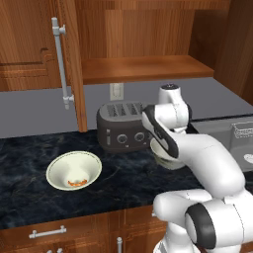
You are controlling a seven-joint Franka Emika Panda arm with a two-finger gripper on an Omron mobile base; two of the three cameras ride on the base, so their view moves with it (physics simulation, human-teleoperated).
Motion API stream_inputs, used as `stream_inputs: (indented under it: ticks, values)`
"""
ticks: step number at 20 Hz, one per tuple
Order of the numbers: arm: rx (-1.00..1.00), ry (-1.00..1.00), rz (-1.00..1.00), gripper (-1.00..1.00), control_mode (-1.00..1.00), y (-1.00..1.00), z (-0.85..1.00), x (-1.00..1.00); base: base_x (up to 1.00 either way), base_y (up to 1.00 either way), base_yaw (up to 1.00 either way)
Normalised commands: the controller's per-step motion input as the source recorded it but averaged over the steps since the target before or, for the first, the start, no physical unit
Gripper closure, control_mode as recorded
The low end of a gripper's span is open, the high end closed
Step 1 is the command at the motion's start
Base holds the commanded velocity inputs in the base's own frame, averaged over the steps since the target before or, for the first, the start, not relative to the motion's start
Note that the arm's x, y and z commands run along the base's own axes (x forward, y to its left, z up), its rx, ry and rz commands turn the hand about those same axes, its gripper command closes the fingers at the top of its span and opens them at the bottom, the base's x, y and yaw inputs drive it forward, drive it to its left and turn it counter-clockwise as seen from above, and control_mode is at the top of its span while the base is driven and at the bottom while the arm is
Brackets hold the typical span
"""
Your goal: Pick both bowls and place them on the counter. Then place the bell pepper in one bowl and place the shrimp in the other bowl.
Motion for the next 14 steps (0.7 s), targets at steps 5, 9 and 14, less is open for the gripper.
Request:
stream_inputs:
  ticks: [5, 9, 14]
  values:
    - [0.00, 0.09, -0.08, 1.00, -1.00, -0.47, -0.26, 0.00, 0.00, 0.00, 0.00]
    - [0.00, 0.12, -0.07, 1.00, -1.00, -0.30, -0.45, 0.00, 0.00, 0.00, 0.00]
    - [0.00, 0.13, -0.03, 1.00, -1.00, -0.02, -0.41, 0.17, 0.00, 0.00, 0.00]
